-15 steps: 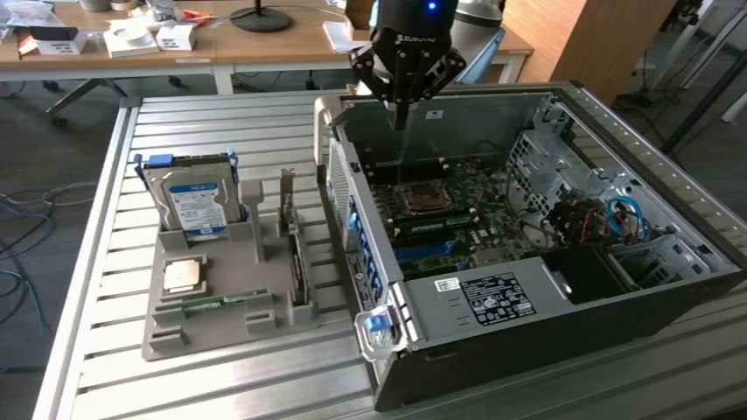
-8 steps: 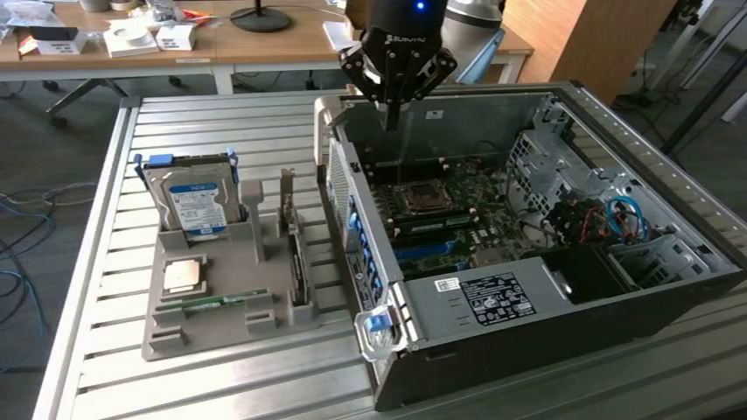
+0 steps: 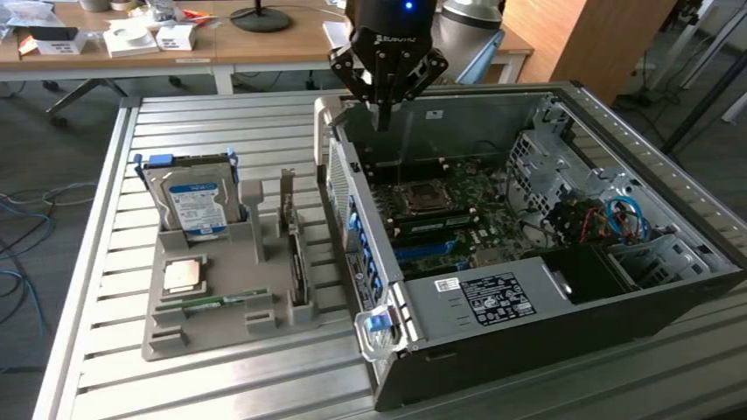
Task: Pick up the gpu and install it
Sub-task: 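Reach for the gpu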
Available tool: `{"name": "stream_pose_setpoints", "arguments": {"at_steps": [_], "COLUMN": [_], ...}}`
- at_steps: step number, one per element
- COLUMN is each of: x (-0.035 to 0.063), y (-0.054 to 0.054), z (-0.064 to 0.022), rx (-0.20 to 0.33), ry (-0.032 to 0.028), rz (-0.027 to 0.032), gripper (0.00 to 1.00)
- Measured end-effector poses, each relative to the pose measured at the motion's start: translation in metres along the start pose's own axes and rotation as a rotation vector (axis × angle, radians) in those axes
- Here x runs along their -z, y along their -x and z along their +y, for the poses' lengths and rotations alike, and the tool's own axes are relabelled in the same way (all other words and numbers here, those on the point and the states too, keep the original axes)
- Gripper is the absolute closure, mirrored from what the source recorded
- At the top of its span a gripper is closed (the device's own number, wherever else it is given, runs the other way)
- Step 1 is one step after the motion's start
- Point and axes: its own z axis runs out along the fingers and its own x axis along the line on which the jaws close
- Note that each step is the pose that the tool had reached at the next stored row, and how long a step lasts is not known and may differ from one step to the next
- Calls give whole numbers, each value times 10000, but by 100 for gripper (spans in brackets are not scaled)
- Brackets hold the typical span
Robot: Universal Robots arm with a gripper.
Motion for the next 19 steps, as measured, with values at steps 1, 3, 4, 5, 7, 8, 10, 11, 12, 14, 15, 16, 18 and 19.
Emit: {"name": "stream_pose_setpoints", "arguments": {"at_steps": [1,3,4,5,7,8,10,11,12,14,15,16,18,19], "x": [1,1,1,2,2,3,3,3,4,4,4,4,5,5], "y": [-16,-46,-62,-77,-104,-119,-146,-160,-174,-201,-215,-228,-257,-271], "z": [-1,-2,-3,-3,-4,-5,-5,-6,-6,-6,-6,-6,-6,-6], "rx": [0,0,0,-1,-1,-1,-1,0,-1,0,0,0,-1,-1], "ry": [0,0,0,1,0,0,0,0,0,0,0,0,0,0], "rz": [1,1,0,1,1,1,1,0,1,1,0,0,1,1], "gripper": [89,89,89,89,89,89,89,89,89,89,89,89,89,89]}}
